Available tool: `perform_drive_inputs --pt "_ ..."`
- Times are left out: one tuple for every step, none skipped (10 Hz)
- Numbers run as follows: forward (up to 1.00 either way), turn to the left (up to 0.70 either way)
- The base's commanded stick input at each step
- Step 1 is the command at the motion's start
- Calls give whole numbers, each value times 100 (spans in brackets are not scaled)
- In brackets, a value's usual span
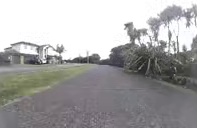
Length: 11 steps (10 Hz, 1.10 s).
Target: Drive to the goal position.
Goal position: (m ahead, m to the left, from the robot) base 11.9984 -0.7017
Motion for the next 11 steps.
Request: perform_drive_inputs --pt "70 -13" --pt "70 0" --pt "70 0" --pt "70 0" --pt "70 0" --pt "70 0" --pt "70 0" --pt "70 0" --pt "70 0" --pt "70 0" --pt "70 0"
